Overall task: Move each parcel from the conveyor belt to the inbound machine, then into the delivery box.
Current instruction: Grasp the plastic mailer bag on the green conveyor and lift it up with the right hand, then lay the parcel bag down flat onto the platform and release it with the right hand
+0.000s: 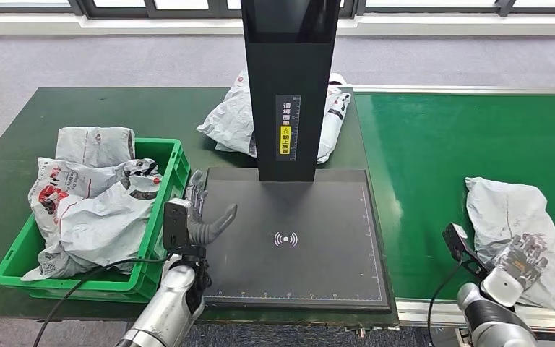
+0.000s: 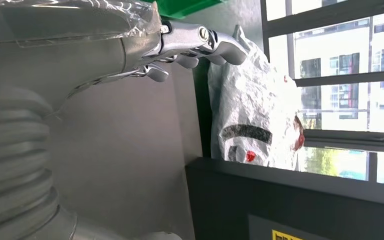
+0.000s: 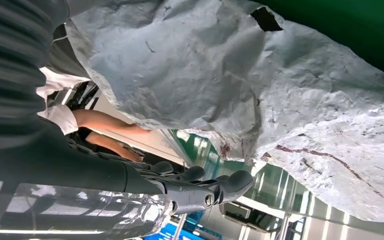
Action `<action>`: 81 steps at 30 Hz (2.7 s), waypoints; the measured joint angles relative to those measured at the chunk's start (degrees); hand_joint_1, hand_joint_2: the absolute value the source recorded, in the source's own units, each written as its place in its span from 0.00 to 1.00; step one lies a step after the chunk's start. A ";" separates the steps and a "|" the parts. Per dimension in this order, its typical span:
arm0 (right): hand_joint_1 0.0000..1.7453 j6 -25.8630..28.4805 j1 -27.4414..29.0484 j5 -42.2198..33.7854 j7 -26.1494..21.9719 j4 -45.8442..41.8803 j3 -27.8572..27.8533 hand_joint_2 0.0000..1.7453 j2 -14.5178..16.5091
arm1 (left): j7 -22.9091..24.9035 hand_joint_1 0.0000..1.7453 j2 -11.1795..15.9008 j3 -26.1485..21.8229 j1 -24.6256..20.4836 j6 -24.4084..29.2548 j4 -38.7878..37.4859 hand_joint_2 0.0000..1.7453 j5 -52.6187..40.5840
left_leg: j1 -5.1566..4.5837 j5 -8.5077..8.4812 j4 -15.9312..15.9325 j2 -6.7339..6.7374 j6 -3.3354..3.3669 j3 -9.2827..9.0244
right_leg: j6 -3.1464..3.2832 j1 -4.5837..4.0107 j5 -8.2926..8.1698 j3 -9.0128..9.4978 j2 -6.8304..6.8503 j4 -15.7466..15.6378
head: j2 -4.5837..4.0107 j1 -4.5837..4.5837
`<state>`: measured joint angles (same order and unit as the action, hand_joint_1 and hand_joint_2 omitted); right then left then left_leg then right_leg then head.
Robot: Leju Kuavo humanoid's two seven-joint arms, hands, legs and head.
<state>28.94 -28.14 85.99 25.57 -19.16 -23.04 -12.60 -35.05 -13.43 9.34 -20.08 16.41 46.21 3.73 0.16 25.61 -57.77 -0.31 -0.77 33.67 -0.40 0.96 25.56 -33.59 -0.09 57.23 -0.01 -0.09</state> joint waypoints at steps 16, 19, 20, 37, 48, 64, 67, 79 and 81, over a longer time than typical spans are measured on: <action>1.00 -6.27 2.25 -4.78 -1.93 1.24 -5.21 1.00 -0.17 | 1.90 0.00 0.70 -0.05 0.70 -0.88 1.95 1.00 0.32 | 0.02 0.04 0.00 -0.11 0.09 -0.05 | -0.06 -0.03 0.04 0.17 0.16 -0.11 | 0.00 0.00; 1.00 -3.79 2.43 -5.50 -4.77 1.23 -5.49 1.00 -0.04 | 2.40 0.00 0.72 -0.05 0.81 -0.87 2.53 1.00 -0.13 | 0.02 0.05 0.00 -0.11 0.09 -0.02 | -0.06 -0.04 0.04 0.18 0.16 -0.11 | 0.00 0.01; 1.00 -1.68 2.49 -6.59 -7.64 1.10 -5.55 1.00 0.25 | 2.57 0.00 0.74 -0.05 0.90 -0.71 2.80 1.00 -0.30 | 0.02 0.05 0.00 -0.11 0.10 0.00 | -0.06 -0.04 0.04 0.18 0.15 -0.10 | 0.00 0.01; 1.00 -3.50 15.05 -39.23 -41.07 -37.67 15.92 1.00 17.23 | 2.69 0.00 1.22 -0.44 3.06 3.85 8.51 1.00 -10.24 | 0.08 -0.07 0.04 -0.10 -0.04 0.17 | 0.01 -0.09 0.08 -0.22 0.04 0.10 | 0.00 0.00; 1.00 -18.28 21.87 -38.87 -39.16 -54.04 41.80 1.00 20.42 | 2.55 0.00 0.64 1.66 0.69 4.13 9.05 1.00 -15.96 | 0.08 -0.06 0.04 -0.07 -0.06 0.20 | 0.04 -0.08 0.09 -0.24 0.02 0.08 | 0.00 0.01; 0.00 -30.09 20.47 -38.47 -35.92 -44.30 51.57 1.00 18.81 | 1.30 0.00 0.66 3.32 -1.82 3.10 7.21 1.00 -15.17 | 0.08 -0.06 0.03 -0.07 -0.07 0.18 | 0.03 -0.09 0.08 -0.22 0.01 0.07 | 0.00 0.00; 0.00 -29.18 19.48 -38.25 -34.82 -42.21 52.34 1.00 18.51 | 0.98 0.00 0.65 3.66 -2.01 4.08 6.82 1.00 -15.31 | 0.07 -0.06 0.03 -0.05 -0.06 0.13 | 0.03 -0.08 0.08 -0.16 0.00 0.05 | 0.00 0.01; 0.00 -3.48 21.15 -49.32 -45.88 -47.20 46.73 1.00 19.04 | 2.19 0.00 1.37 3.72 1.24 11.22 7.69 1.00 -19.97 | 0.07 -0.06 0.02 -0.07 -0.06 0.11 | 0.02 -0.07 0.07 -0.14 0.02 0.04 | 0.01 0.00; 0.00 0.40 21.37 -57.80 -53.31 -48.20 43.79 1.00 19.51 | 3.00 0.00 1.36 3.83 0.90 9.47 5.95 1.00 -20.42 | 0.07 -0.06 0.02 -0.07 -0.06 0.11 | 0.02 -0.07 0.07 -0.14 0.02 0.04 | 0.00 0.00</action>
<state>29.34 -6.77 28.18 -27.73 -67.37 20.75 6.91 -32.05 -12.07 13.17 -19.18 25.88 52.15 -16.69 0.22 25.55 -57.75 -0.39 -0.83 33.78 -0.39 0.89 25.64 -33.73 -0.07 57.26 0.00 -0.09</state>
